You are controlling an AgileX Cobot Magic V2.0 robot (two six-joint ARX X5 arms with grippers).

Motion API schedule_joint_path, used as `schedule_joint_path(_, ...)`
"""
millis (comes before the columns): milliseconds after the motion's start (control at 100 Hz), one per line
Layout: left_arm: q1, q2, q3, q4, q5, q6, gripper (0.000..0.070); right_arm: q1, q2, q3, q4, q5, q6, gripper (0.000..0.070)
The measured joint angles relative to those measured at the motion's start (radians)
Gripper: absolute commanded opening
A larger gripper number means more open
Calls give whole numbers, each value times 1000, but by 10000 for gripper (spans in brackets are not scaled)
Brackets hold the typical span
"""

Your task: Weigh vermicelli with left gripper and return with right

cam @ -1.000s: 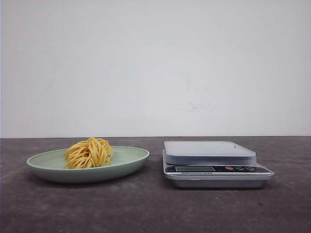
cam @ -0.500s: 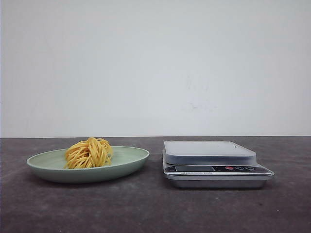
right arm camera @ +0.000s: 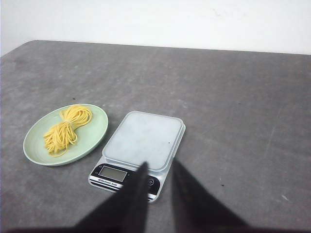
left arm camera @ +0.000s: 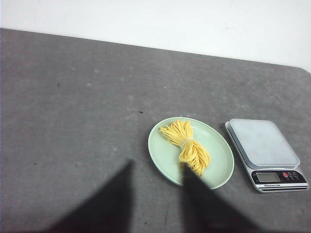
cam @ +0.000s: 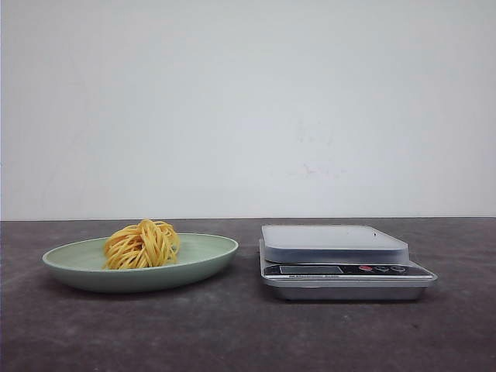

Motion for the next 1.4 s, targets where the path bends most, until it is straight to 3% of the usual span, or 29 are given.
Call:
schedule_joint_path(1240,1,0,0,-6,0,3,4,0,0,0,0,0,7,7)
schedule_joint_path(1400,93,-2,-13,62,-2,32,4,0,0,0,0,0,7,7)
